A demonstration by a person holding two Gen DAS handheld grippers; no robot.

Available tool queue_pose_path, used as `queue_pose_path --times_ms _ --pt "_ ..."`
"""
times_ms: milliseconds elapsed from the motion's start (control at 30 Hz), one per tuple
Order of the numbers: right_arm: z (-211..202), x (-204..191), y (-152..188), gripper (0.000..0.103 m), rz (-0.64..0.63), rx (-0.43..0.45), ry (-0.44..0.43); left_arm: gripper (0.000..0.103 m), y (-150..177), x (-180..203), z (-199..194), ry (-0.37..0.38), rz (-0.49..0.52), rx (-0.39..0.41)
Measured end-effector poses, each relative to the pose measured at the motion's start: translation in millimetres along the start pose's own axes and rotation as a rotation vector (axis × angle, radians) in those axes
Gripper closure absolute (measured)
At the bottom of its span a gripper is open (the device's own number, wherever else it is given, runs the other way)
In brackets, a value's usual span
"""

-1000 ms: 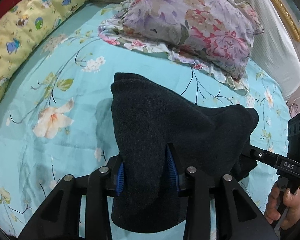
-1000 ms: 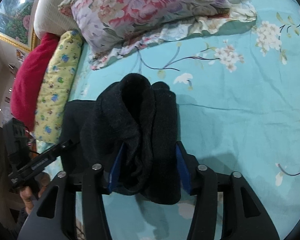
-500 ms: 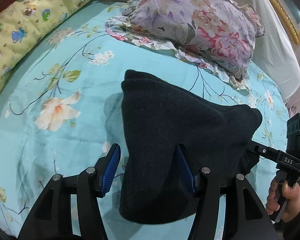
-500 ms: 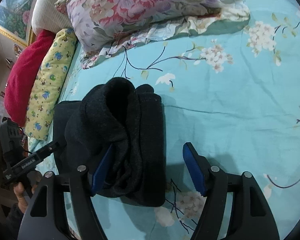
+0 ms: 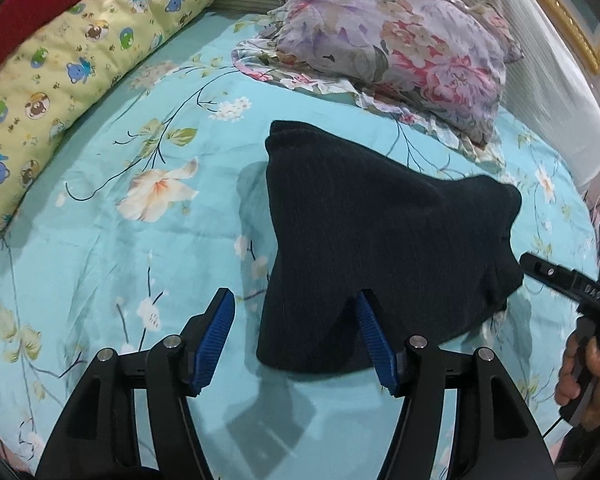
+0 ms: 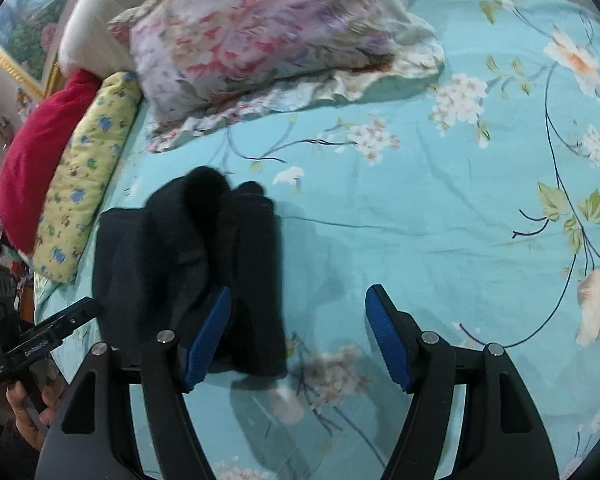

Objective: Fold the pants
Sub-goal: 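Open both tools and lift them away from the folded pants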

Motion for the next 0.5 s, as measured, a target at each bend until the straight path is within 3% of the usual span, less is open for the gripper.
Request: queue_pose_path --times_ms 300,500 --pt "-18 -49 20 0.031 -0.161 0.021 -0.053 0.031 18 1 -16 -0.035 -0.008 0.024" --pt "-18 -67 38 0.024 -0.246 0.015 -0.058 0.027 27 6 -22 -0.101 0.049 0.035"
Point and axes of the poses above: each gripper's, at about its wrist camera, not at the fingertips, and z roughly the way its jaws point, x to its right, y to its underside, the point moved 2 cm from there along z, roughly the way its jaws point
